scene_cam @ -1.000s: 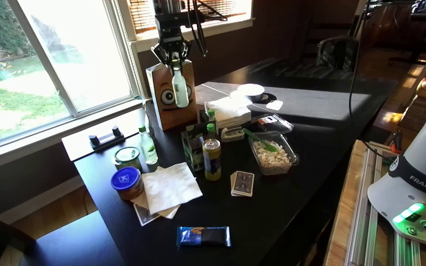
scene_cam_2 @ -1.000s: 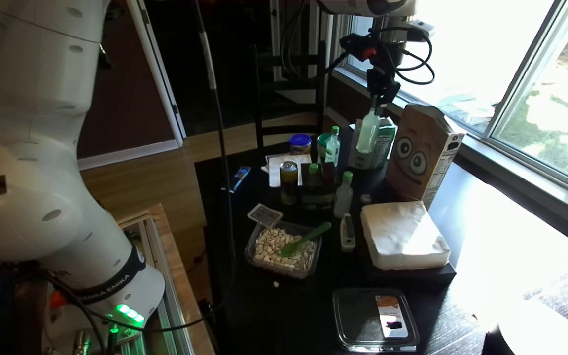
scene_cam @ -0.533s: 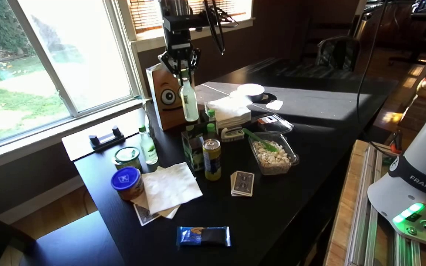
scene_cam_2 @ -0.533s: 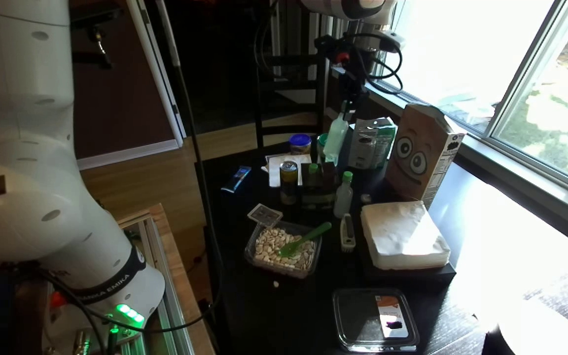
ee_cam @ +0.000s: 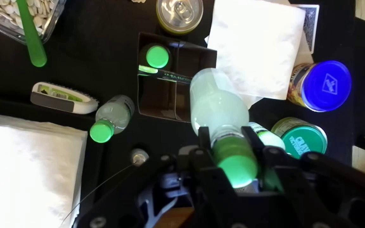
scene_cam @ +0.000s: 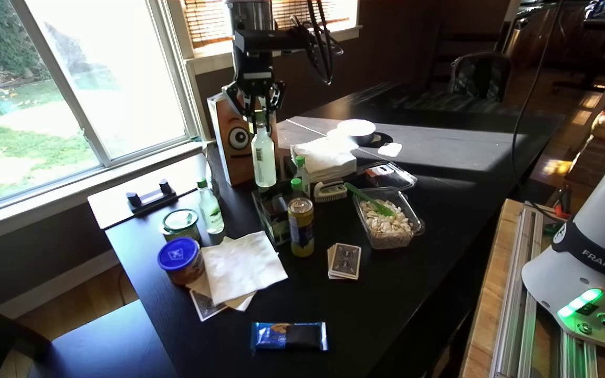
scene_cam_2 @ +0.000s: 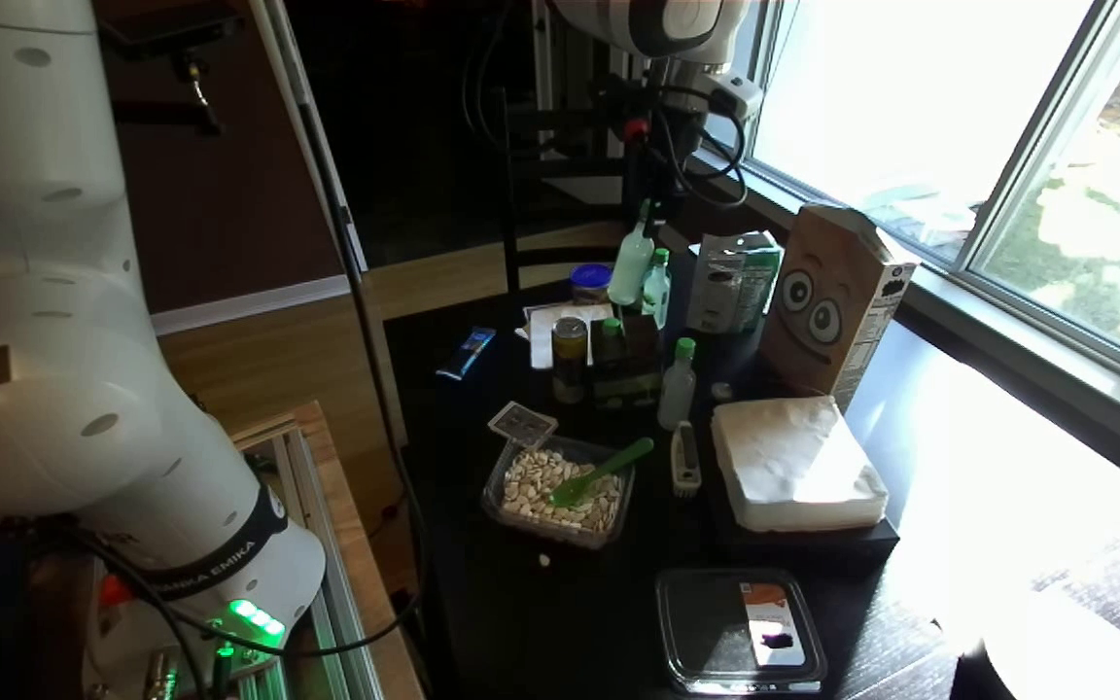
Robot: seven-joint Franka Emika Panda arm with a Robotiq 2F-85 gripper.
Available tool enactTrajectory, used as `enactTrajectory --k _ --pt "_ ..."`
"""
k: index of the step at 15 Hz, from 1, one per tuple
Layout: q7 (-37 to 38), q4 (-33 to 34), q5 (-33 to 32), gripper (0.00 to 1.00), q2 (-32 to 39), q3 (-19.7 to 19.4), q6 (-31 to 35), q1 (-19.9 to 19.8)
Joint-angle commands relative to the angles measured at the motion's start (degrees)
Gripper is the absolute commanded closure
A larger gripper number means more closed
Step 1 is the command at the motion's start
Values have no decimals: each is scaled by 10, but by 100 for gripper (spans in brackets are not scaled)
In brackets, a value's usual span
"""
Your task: Put one of the bottles inside the drink package
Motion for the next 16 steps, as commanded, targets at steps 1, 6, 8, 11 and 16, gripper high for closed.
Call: enactTrajectory --k 1,6,8,11,16 --pt "1 -37 25 93 -27 4 47 -5" --pt "15 -44 14 93 -18 4 95 1" --pt "24 -48 7 93 -14 2 108 5" --pt "45 -48 -6 93 -3 -3 123 11" --pt "96 -50 -46 93 10 -18 151 25"
